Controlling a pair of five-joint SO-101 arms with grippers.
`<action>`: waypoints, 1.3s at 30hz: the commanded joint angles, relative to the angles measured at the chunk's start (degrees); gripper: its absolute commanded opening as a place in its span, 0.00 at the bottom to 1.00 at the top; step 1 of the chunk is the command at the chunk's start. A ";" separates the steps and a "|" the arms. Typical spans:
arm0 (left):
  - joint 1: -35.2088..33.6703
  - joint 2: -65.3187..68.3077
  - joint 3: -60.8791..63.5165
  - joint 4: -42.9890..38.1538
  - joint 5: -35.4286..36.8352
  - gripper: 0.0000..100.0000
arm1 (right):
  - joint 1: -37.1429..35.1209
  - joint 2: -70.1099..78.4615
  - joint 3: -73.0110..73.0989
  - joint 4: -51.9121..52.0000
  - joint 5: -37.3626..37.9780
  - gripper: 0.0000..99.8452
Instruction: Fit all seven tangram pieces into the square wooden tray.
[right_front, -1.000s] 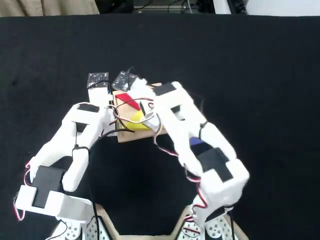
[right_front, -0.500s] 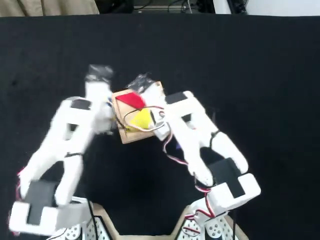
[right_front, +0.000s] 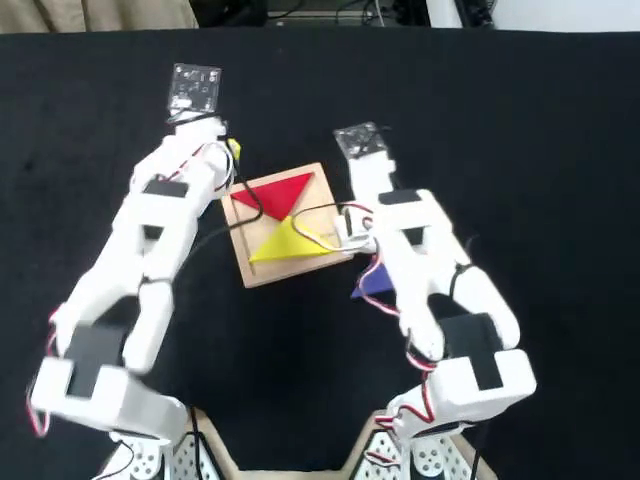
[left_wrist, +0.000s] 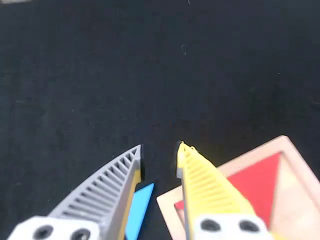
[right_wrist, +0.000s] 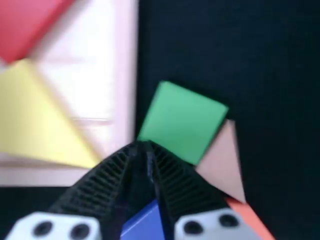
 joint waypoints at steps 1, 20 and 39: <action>0.75 9.14 -10.59 -1.58 -0.53 0.13 | 2.20 -2.59 -0.04 -3.16 -0.35 0.01; 10.59 20.84 -21.49 23.03 -10.29 0.13 | 6.51 -5.14 0.04 -3.69 -0.88 0.01; 8.04 11.69 -19.56 59.87 -29.27 0.13 | -2.46 -11.30 4.44 1.76 -0.26 0.01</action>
